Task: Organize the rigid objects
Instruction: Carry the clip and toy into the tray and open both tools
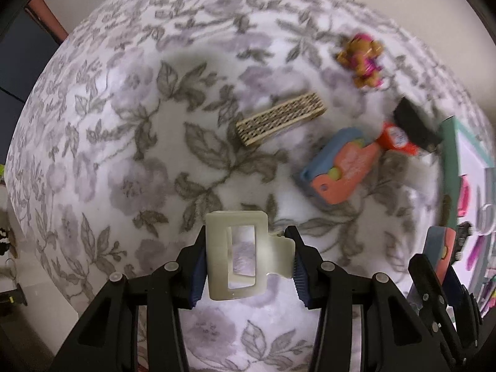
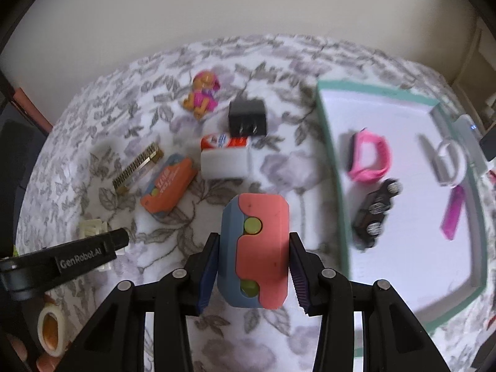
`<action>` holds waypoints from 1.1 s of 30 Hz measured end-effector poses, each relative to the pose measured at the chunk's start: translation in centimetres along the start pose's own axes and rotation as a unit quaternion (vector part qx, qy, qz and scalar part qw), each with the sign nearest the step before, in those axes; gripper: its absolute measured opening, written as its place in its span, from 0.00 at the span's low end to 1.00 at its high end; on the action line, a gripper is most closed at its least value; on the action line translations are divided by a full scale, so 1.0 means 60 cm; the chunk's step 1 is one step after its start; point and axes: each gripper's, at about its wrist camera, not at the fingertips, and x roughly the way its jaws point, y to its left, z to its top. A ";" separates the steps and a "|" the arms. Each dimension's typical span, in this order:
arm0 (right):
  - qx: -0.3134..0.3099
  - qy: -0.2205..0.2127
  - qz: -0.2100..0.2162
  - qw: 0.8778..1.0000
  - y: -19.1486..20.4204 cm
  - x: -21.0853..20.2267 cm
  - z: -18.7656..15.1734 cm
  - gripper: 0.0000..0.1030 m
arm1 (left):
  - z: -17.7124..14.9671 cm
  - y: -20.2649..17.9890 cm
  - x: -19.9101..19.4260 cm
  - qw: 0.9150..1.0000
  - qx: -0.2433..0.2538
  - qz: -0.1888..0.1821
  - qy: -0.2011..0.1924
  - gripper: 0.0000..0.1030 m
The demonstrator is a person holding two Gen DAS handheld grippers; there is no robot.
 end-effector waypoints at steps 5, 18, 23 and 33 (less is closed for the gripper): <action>0.020 -0.036 0.005 0.999 -0.041 -0.062 0.009 0.44 | -0.012 -0.023 -0.065 0.998 0.010 -0.033 -0.051 0.47; 0.114 -0.086 -0.055 0.988 -0.212 -0.173 0.010 0.44 | -0.055 -0.130 -0.166 0.973 0.126 -0.135 -0.140 0.47; 0.154 -0.086 -0.089 0.980 -0.279 -0.185 -0.002 0.44 | -0.097 -0.207 -0.176 0.955 0.196 -0.149 -0.163 0.47; 0.201 -0.031 -0.098 0.974 -0.363 -0.134 -0.030 0.44 | -0.164 -0.319 -0.126 0.935 0.290 -0.157 -0.133 0.47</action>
